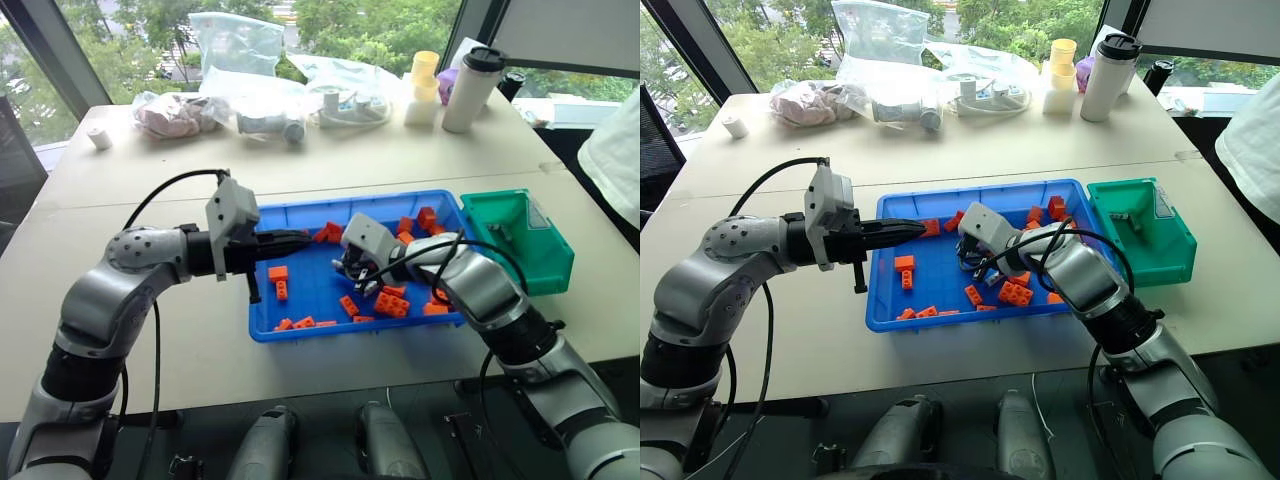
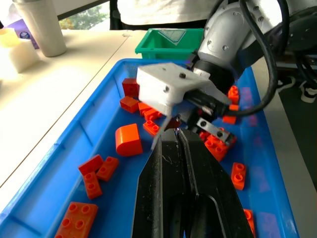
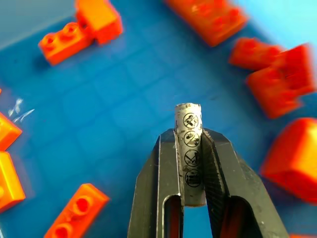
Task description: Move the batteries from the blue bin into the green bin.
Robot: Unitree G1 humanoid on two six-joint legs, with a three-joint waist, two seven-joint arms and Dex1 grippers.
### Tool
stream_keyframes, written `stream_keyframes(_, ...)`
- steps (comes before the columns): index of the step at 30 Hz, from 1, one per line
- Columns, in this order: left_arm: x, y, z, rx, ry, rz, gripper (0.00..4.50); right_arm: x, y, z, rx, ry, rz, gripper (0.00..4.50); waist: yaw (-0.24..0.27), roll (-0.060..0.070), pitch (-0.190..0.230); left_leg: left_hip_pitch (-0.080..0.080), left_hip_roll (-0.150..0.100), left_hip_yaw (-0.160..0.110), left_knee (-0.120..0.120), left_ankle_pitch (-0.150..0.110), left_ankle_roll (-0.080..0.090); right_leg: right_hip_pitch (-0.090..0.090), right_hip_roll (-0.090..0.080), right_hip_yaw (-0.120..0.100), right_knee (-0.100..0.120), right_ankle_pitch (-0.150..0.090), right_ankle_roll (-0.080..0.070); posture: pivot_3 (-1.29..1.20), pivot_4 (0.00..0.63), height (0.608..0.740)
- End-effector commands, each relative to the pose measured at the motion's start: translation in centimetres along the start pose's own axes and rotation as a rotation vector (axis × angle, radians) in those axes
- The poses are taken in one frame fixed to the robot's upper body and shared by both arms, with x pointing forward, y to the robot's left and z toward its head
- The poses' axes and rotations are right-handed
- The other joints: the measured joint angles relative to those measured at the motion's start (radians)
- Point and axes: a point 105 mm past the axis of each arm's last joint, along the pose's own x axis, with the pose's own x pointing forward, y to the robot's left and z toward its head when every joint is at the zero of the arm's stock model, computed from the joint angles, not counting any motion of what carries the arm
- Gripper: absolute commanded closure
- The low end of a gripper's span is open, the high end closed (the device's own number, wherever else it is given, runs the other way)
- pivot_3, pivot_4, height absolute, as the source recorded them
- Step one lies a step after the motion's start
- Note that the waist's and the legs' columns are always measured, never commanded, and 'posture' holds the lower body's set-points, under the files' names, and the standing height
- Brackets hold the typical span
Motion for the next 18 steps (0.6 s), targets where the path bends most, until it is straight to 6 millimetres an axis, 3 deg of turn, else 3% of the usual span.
stream_keyframes(1, -0.1, -0.1, 0.7, 0.04, -0.016, -0.002, 4.5, -6.6, -6.0, 2.6, 0.026, -0.104, -0.266, 4.47, 0.006, 0.0, 0.0, 0.0, 0.0, 0.0, 0.0, 0.0, 0.0, 0.0, 0.0, 0.0, 0.0, 0.0, 0.0, 0.0, 0.15, 0.74)
stream_keyframes(3, 0.1, -0.1, 0.6, 0.038, -0.019, -0.009, 4.5, -10.3, -9.2, 0.6, 0.062, -0.038, -0.424, 4.47, 0.014, 0.0, 0.0, 0.0, 0.0, 0.0, 0.0, 0.0, 0.0, 0.0, 0.0, -0.001, -0.001, 0.0, 0.0, 0.0, 0.15, 0.74)
stream_keyframes(5, 0.3, -0.1, 0.6, 0.037, -0.022, -0.019, 4.5, -13.1, -11.0, -1.7, 0.094, 0.027, -0.527, 4.47, 0.02, 0.0, 0.0, 0.0, 0.0, 0.001, -0.001, 0.0, 0.001, 0.0, -0.001, 0.0, -0.002, 0.0, 0.0, 0.0, 0.15, 0.74)
stream_keyframes(8, 0.5, 0.0, 0.5, 0.036, -0.026, -0.029, 4.5, -15.2, -11.8, -5.0, 0.142, 0.124, -0.587, 4.47, 0.02, 0.0, 0.0, 0.0, 0.0, 0.002, -0.001, 0.0, 0.001, 0.001, 0.0, 0.0, -0.002, 0.0, 0.0, 0.0, 0.15, 0.74)
stream_keyframes(12, 0.9, 0.0, 0.5, 0.04, -0.035, -0.046, 4.5, -15.8, -11.5, -8.1, 0.195, 0.18, -0.582, 4.47, 0.003, 0.0, 0.0, 0.001, 0.001, 0.003, -0.001, 0.0, 0.001, 0.001, 0.0, 0.002, 0.0, 0.0, 0.0, 0.0, 0.15, 0.74)
stream_keyframes(15, 1.1, 0.1, 0.6, 0.047, -0.042, -0.051, 4.5, -15.7, -11.0, -9.3, 0.244, 0.182, -0.556, 2.97, -0.003, 0.0, 0.0, 0.001, 0.001, 0.003, -0.001, 0.0, 0.001, 0.001, 0.0, 0.002, 0.0, 0.0, 0.0, 0.0, 0.15, 0.74)
stream_keyframes(18, 1.1, 0.1, 0.6, 0.048, -0.043, -0.053, 4.5, -15.8, -10.7, -8.9, 0.225, 0.162, -0.546, 1.39, -0.003, 0.0, 0.0, 0.001, 0.001, 0.003, -0.001, 0.0, 0.001, 0.001, 0.0, 0.002, 0.0, 0.0, 0.0, 0.0, 0.15, 0.74)
